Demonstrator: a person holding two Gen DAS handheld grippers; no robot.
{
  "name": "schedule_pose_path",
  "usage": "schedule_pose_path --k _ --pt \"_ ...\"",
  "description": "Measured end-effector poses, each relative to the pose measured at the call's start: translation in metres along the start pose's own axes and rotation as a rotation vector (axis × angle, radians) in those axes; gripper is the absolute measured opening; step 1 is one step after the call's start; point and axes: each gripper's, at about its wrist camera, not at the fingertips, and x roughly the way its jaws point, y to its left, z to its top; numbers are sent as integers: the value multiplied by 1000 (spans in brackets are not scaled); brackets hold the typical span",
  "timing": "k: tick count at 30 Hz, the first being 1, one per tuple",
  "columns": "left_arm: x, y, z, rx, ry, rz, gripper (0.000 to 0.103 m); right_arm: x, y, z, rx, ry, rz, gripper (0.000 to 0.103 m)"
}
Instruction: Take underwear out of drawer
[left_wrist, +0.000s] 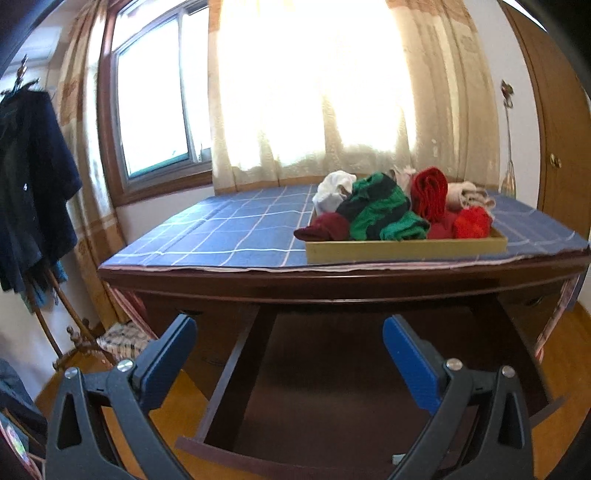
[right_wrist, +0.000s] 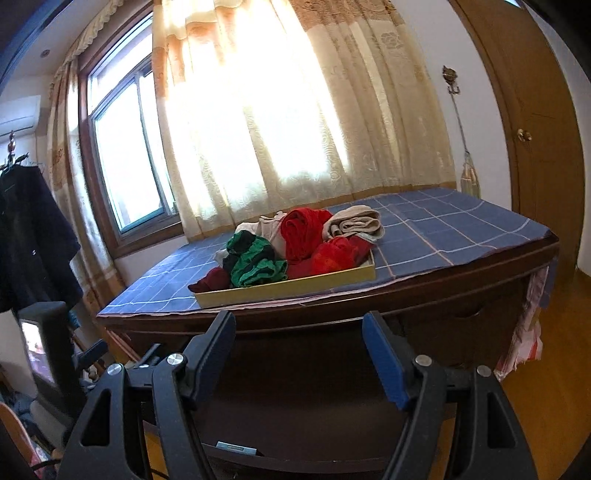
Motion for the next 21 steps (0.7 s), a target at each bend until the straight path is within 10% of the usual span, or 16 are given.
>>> schedule_pose_path --k 21 --pt "-32 -5 9 13 -84 23 103 -3 15 -9 -44 -25 -31 74"
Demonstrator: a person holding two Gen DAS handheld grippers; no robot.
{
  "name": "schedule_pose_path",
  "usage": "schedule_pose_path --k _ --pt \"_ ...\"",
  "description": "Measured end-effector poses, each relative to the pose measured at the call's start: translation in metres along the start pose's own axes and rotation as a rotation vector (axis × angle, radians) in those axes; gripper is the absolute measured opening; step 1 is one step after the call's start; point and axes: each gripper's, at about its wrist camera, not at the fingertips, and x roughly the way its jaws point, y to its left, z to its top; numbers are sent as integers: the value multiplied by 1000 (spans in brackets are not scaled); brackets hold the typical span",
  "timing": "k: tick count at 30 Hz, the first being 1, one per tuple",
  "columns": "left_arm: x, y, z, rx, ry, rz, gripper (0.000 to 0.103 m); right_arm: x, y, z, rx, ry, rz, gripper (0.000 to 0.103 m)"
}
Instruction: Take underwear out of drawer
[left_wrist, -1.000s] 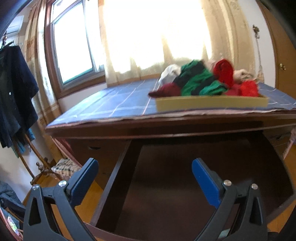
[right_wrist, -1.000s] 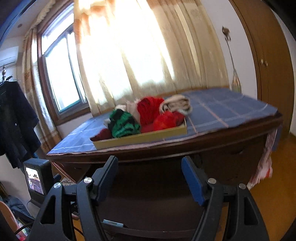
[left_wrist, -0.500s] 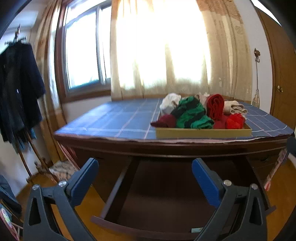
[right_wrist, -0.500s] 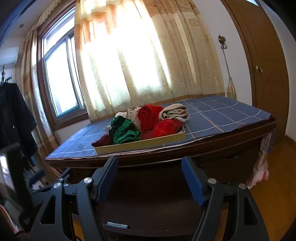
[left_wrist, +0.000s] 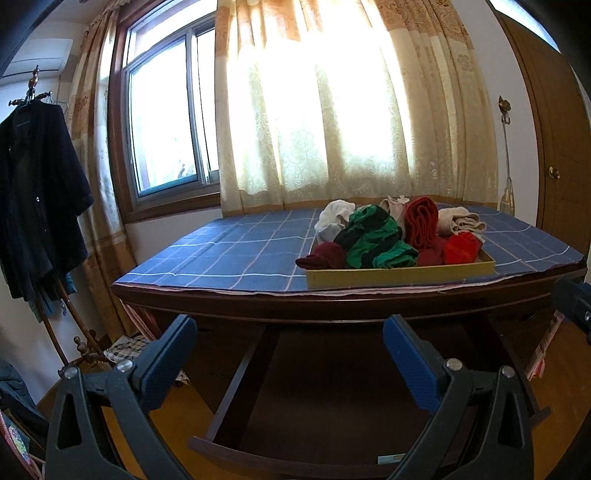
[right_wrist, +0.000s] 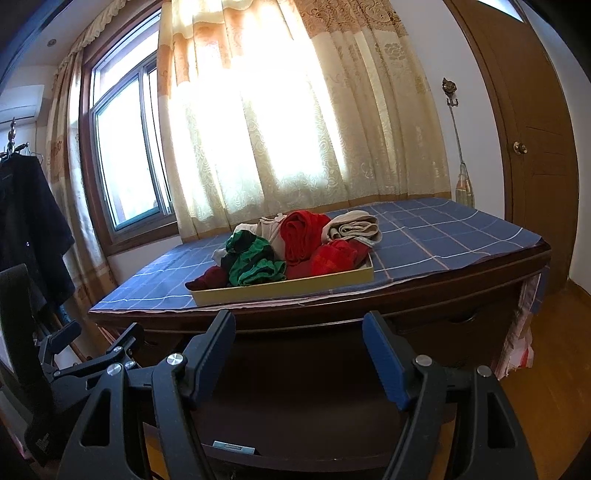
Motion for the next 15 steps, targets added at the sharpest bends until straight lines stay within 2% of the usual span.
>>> schedule_pose_path --k 4,15 --pt "0 -3 -1 7 16 -26 103 0 0 0 1 1 1 74" --pt "-4 -4 0 10 1 -26 103 -1 -1 -1 5 -2 1 74"
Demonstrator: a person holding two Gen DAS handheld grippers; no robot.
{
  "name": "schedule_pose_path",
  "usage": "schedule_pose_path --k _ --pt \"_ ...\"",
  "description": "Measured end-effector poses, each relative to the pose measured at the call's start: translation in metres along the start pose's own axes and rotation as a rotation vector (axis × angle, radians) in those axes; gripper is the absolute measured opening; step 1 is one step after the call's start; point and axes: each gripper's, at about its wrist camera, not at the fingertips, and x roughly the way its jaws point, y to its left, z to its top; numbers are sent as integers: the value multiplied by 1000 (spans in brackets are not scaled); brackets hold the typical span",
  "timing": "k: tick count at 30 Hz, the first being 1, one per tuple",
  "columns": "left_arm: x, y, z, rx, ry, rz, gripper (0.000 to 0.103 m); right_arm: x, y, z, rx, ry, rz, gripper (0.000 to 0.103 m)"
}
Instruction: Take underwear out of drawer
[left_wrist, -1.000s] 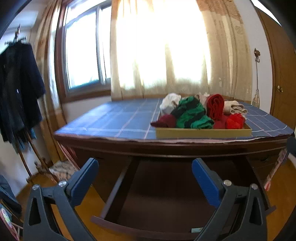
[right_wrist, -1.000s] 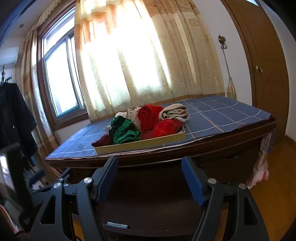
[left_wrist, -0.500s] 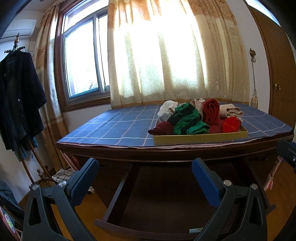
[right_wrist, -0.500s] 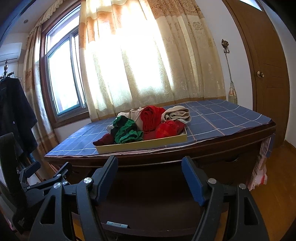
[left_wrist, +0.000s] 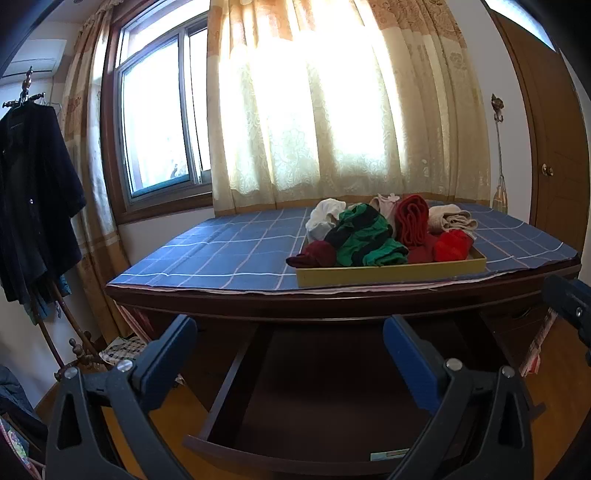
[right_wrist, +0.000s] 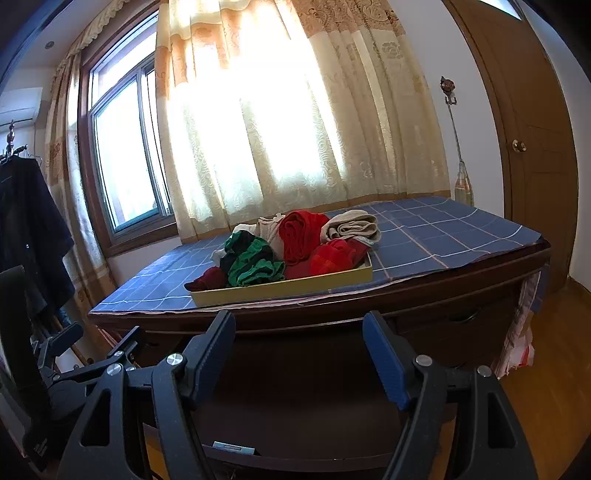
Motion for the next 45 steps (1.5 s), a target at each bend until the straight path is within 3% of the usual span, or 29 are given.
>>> schedule_pose_path --k 45 --pt "-1 -1 2 6 -14 -6 103 1 0 0 -3 5 -5 74"
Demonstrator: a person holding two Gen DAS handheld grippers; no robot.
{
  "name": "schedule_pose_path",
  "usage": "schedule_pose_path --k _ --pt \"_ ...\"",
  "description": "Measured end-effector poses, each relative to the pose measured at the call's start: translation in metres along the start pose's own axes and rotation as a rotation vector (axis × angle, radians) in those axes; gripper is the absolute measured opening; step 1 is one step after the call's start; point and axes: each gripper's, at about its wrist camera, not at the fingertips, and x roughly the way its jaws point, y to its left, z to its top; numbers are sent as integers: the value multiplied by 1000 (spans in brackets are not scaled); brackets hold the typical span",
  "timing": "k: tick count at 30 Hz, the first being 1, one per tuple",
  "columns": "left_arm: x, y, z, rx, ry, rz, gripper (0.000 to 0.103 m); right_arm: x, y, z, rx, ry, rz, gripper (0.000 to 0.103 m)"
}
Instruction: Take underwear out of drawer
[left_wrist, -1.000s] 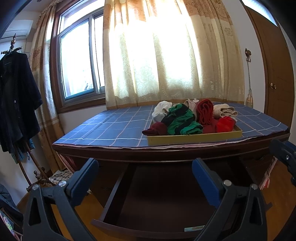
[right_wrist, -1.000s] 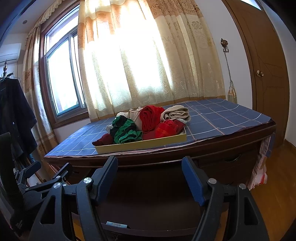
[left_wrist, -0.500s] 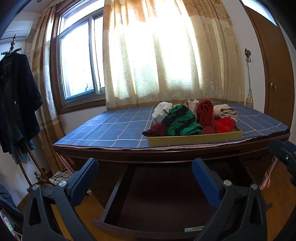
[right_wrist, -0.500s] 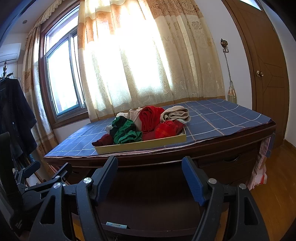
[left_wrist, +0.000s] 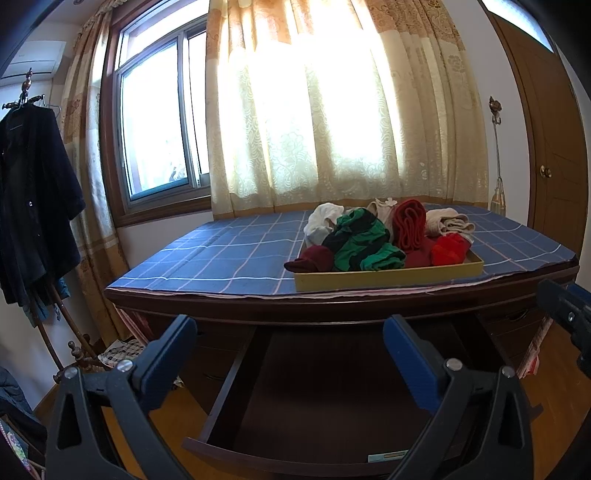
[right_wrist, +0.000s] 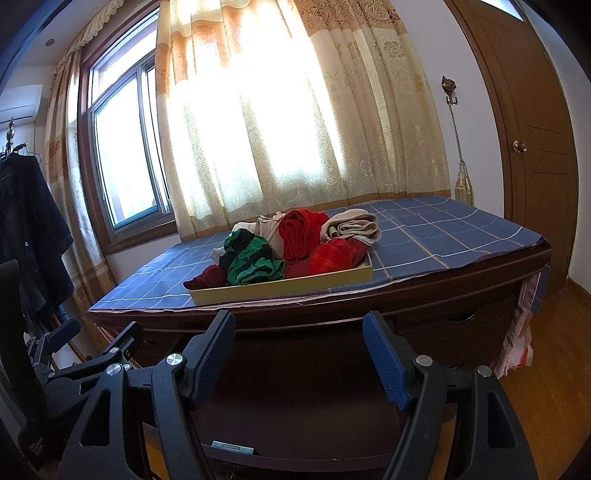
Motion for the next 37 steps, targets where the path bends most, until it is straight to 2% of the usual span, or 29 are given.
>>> schedule_pose_path --k 8,14,24,37 --pt "0 3 1 -22 -1 7 103 0 -2 0 5 1 -5 74" --pt "-4 1 -1 -14 -32 13 103 0 -1 -1 5 3 -4 74" --pt "-12 1 3 -21 -60 -31 103 0 -3 1 10 -9 -6 74" --pt "-12 -1 4 -20 -52 -30 103 -7 -2 1 5 -32 -16 74"
